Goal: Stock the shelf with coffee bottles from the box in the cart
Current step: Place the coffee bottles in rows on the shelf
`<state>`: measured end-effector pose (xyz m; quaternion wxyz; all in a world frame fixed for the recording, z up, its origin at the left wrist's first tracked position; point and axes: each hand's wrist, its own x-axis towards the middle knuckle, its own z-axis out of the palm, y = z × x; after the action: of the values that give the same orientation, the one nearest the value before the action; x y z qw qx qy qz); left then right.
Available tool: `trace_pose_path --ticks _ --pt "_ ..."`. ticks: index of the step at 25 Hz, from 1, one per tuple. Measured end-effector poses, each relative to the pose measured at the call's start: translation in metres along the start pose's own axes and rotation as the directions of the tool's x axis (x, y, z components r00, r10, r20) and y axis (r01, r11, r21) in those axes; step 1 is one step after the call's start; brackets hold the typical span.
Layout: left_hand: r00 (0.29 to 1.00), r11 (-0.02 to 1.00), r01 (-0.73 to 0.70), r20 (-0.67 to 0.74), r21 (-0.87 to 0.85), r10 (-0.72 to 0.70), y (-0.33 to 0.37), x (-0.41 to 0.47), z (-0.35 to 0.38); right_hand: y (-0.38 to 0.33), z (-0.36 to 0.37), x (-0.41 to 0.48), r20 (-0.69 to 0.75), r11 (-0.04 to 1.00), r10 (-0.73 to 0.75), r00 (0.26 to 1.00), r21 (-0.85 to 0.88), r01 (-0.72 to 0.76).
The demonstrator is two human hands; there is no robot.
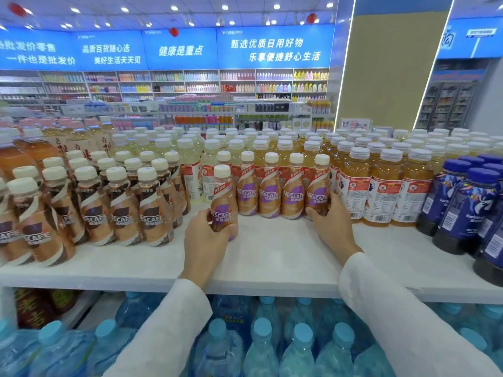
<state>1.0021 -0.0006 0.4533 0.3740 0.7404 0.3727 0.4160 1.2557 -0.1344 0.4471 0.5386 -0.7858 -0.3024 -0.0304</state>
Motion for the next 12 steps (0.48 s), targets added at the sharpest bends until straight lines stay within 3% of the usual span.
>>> trace_pose_path --ticks 12 --pt "0.998 0.999 -0.034 -0.051 -0.026 0.033 -0.014 0.035 0.005 -0.003 -0.001 -0.001 0.015 1.0 -0.02 1.0 0.019 0.019"
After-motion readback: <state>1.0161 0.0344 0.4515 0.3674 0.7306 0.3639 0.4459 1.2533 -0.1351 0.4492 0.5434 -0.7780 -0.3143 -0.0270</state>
